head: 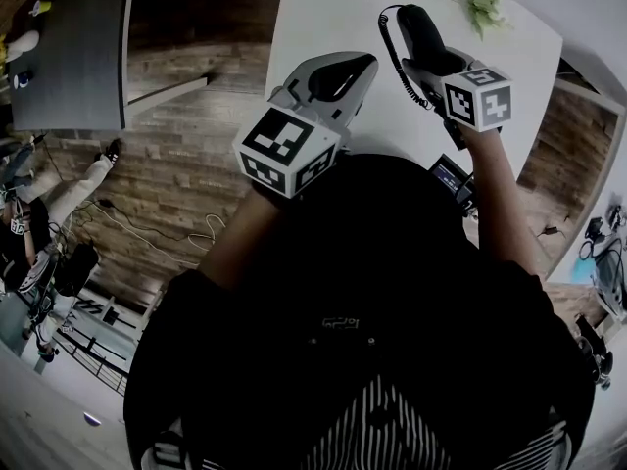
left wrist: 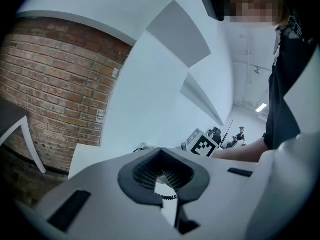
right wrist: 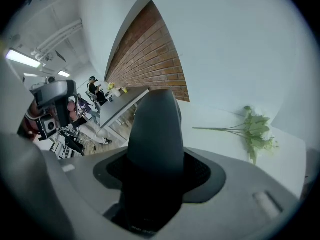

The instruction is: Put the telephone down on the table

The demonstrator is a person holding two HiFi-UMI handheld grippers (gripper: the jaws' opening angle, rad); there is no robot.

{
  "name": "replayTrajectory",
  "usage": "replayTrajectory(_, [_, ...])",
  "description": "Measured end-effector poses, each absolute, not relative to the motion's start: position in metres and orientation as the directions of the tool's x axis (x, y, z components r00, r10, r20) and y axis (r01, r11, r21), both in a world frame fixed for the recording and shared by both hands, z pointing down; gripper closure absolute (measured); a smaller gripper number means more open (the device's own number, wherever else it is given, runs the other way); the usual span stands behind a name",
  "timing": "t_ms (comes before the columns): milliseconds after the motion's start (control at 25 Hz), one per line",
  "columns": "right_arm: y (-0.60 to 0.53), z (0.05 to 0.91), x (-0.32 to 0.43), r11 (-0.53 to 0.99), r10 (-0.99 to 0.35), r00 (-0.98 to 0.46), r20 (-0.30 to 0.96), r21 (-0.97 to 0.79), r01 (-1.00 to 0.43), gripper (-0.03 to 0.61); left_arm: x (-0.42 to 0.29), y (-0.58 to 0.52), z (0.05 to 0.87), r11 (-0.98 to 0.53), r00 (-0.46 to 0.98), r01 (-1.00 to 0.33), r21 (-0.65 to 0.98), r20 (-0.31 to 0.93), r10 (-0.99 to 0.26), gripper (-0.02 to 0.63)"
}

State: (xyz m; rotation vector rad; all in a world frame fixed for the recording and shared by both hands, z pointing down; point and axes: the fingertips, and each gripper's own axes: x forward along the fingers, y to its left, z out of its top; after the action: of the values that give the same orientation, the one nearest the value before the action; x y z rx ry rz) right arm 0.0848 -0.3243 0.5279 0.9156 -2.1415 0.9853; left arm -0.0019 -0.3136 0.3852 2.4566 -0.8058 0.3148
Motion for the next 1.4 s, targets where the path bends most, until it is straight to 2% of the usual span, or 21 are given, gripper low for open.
replayTrajectory(560, [-0.313,0.612,0.087,0.406,-0.25,-0.556,0.793,-0.435,-0.803,0.302,-0.019,-0.31,0.397,-0.651,0.767,-0.639,0.41,0.393,-0.507,0.607])
replayTrajectory(1400, [-0.3,0.686,0.113,0.382,-0.207,-0.406,0.89,-0.309,-0.871,0.302,-0.027,-0.3,0.401,-0.61,0.735,-0.677,0.411,0.406,-0.542,0.607])
